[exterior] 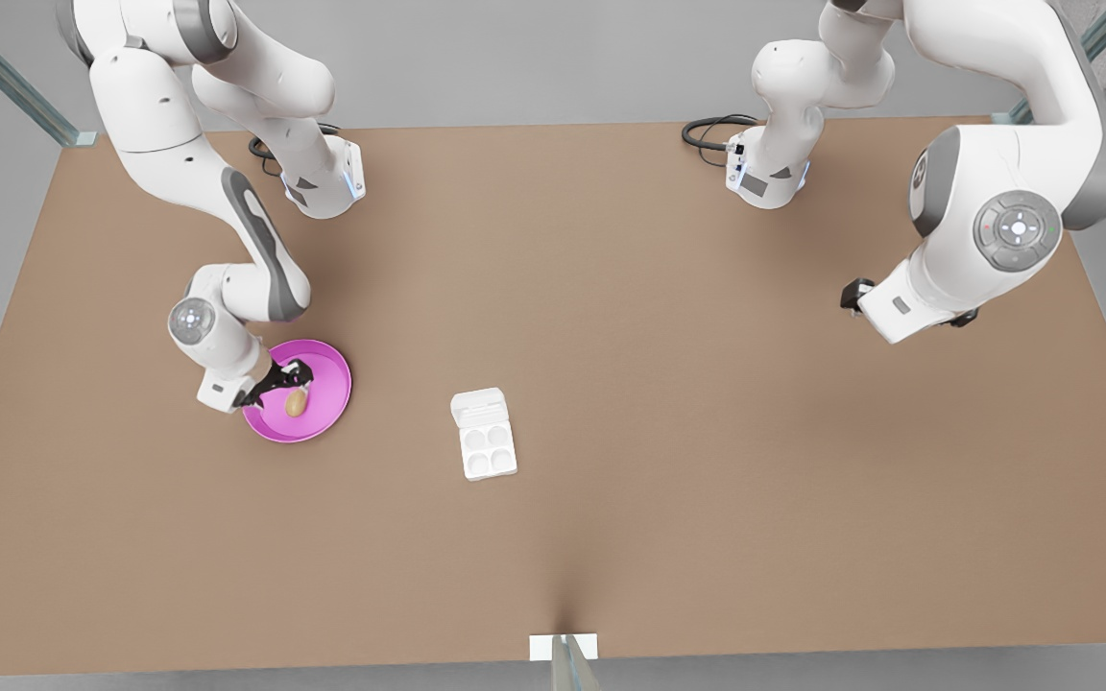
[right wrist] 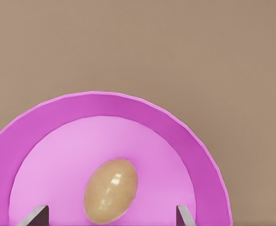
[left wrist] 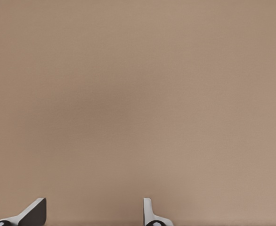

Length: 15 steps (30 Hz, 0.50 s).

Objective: Pack egg into the box and close the box lid

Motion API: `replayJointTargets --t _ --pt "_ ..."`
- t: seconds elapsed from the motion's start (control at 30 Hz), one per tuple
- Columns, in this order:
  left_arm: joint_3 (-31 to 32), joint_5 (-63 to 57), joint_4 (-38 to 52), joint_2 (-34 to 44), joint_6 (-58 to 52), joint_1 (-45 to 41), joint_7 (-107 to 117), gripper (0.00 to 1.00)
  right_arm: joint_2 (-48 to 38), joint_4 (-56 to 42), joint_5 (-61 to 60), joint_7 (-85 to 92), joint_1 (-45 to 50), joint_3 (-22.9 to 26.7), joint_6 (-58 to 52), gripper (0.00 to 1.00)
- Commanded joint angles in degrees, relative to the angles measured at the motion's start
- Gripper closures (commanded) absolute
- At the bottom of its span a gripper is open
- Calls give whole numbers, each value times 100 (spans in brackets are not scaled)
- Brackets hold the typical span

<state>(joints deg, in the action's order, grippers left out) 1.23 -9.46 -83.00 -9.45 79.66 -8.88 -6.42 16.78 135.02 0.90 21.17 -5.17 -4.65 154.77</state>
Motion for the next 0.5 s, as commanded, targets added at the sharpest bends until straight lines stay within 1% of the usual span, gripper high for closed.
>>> replayJointTargets --t 0.0,0.03,0.13,0.27,0.37,0.47 --pt "0 -3 -5 4 -3 0 -17 0 1 -2 -46 -7 8 -1 159 0" --pt "0 -3 -5 4 -3 0 -17 0 -8 -11 -37 -139 8 -1 132 0" --pt "0 -3 -5 -31 -3 0 -17 0 -8 -11 -37 -2046 78 -10 -52 0" --pt "0 -3 -5 -40 -3 0 -17 0 62 -142 -46 -3927 113 -89 -52 0" --pt "0 -3 -5 -40 -3 0 -17 0 352 -397 -46 -4297 192 -89 -52 0" --pt "0 -3 -5 -57 15 0 -26 0 431 -564 -46 -4314 140 -89 -52 0"
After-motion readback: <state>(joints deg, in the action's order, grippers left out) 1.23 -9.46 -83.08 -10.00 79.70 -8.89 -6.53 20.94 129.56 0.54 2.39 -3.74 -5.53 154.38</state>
